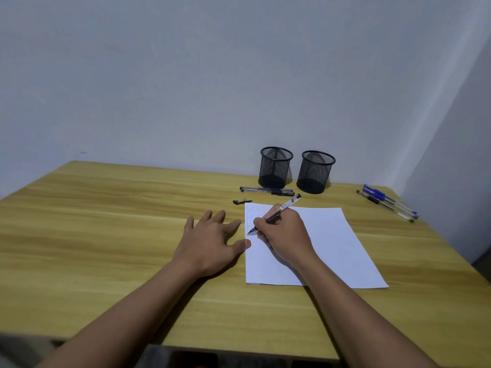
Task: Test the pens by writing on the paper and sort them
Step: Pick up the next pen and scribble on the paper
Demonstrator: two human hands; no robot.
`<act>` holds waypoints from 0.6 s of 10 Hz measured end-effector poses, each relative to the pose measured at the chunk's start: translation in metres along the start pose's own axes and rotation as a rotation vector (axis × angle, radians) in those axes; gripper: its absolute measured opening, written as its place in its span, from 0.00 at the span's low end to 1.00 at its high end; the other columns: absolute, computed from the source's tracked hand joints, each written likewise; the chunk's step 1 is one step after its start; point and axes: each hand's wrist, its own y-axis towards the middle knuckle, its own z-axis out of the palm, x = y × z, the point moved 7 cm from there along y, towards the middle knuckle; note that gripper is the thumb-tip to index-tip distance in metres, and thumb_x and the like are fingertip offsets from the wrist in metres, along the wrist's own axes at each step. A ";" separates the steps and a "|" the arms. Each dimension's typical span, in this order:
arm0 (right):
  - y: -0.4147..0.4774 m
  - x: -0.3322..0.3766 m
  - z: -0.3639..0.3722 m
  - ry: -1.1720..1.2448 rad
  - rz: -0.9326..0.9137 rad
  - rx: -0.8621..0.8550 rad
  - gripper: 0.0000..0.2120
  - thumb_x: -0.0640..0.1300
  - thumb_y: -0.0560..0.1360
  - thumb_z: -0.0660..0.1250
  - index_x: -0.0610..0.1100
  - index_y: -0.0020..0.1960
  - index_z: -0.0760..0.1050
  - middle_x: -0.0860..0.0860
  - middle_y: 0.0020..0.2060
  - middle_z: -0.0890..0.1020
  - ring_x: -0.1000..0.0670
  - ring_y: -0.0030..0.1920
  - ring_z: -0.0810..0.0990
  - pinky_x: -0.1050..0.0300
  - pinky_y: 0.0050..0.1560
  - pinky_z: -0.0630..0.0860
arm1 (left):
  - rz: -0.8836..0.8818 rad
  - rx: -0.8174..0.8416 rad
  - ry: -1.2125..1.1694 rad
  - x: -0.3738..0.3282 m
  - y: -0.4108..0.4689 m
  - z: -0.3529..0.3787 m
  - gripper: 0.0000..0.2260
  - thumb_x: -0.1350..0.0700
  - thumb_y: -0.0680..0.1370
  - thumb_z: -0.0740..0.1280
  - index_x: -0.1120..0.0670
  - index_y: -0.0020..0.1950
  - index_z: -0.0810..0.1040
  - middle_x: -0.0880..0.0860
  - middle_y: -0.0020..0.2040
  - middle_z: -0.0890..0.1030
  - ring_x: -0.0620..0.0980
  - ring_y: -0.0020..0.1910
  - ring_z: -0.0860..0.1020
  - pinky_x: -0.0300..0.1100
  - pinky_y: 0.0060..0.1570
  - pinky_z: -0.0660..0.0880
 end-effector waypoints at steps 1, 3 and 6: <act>0.001 -0.003 0.000 -0.012 0.017 0.001 0.07 0.47 0.74 0.73 0.44 0.41 0.80 0.49 0.33 0.86 0.48 0.37 0.87 0.38 0.44 0.85 | 0.000 0.003 0.002 0.001 0.000 0.001 0.30 0.29 0.75 0.55 0.37 0.76 0.63 0.50 0.81 0.57 0.53 0.80 0.50 0.62 0.76 0.46; 0.001 -0.004 -0.003 -0.019 0.018 -0.025 0.07 0.47 0.74 0.73 0.45 0.42 0.80 0.49 0.36 0.86 0.49 0.40 0.87 0.41 0.45 0.85 | 0.002 -0.004 -0.010 0.000 -0.001 0.001 0.30 0.29 0.75 0.56 0.37 0.76 0.64 0.49 0.81 0.57 0.52 0.80 0.50 0.61 0.76 0.46; -0.002 0.002 -0.009 -0.065 0.020 -0.068 0.07 0.45 0.76 0.71 0.43 0.42 0.79 0.47 0.33 0.85 0.48 0.32 0.84 0.54 0.33 0.81 | 0.000 -0.004 -0.004 0.002 0.000 0.002 0.30 0.29 0.75 0.55 0.36 0.75 0.64 0.49 0.81 0.57 0.52 0.80 0.50 0.61 0.76 0.46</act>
